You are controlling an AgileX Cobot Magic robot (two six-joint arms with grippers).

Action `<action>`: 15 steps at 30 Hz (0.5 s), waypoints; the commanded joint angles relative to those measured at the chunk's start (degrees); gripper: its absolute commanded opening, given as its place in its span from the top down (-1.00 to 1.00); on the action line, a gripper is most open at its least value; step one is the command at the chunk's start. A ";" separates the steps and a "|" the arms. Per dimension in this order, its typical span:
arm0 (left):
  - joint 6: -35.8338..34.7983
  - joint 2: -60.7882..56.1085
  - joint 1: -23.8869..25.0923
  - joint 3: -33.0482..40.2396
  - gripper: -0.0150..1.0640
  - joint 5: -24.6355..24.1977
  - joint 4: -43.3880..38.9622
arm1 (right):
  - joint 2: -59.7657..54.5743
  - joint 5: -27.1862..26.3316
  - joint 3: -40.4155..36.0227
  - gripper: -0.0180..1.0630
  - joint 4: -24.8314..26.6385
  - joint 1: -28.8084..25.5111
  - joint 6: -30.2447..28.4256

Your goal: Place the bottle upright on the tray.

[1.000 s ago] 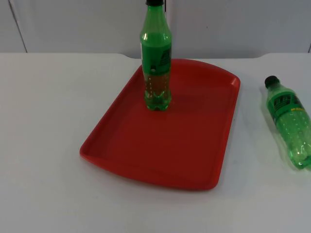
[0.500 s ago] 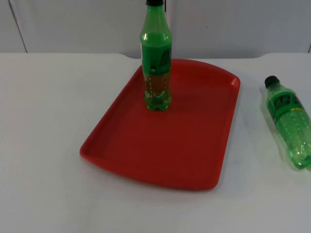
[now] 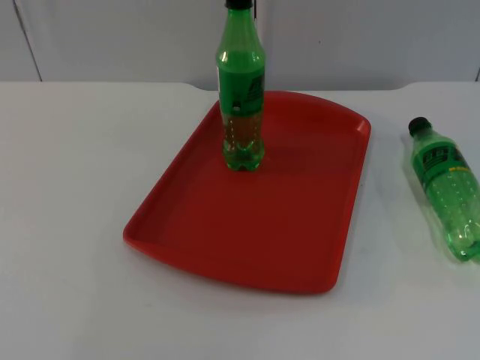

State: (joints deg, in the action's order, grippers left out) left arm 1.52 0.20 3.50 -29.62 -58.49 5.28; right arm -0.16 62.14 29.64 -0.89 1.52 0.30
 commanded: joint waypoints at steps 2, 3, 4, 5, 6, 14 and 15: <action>-4.72 -0.20 -0.40 0.81 -0.97 -2.56 -5.75 | 0.16 -0.36 -0.13 -0.98 -0.06 -0.50 0.15; -5.46 -0.20 -0.40 0.80 -0.97 -2.59 -6.19 | 0.16 -0.36 -0.13 -0.98 -0.06 -0.50 0.15; -5.46 -0.20 -0.40 0.80 -0.97 -2.59 -5.94 | 0.16 -0.36 -0.13 -0.98 -0.06 -0.50 0.15; -5.18 -0.20 -0.40 0.80 -0.97 -2.68 -5.65 | 0.16 -0.36 -0.13 -0.98 -0.06 -0.50 0.15; -5.18 -0.20 -0.40 0.80 -0.97 -2.68 -5.65 | 0.16 -0.36 -0.13 -0.98 -0.06 -0.50 0.15; -1.97 -0.20 -0.40 1.30 -0.97 -3.01 -3.09 | 0.16 -0.36 -0.13 -0.98 -0.06 -0.50 0.15; -0.87 -0.20 -0.40 1.30 -0.97 -3.01 -2.42 | 0.16 -0.36 -0.13 -0.98 -0.06 -0.50 0.15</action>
State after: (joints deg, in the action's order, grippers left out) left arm -0.97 0.20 3.50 -28.59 -61.34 1.27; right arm -0.16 62.14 29.64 -0.89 1.52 0.30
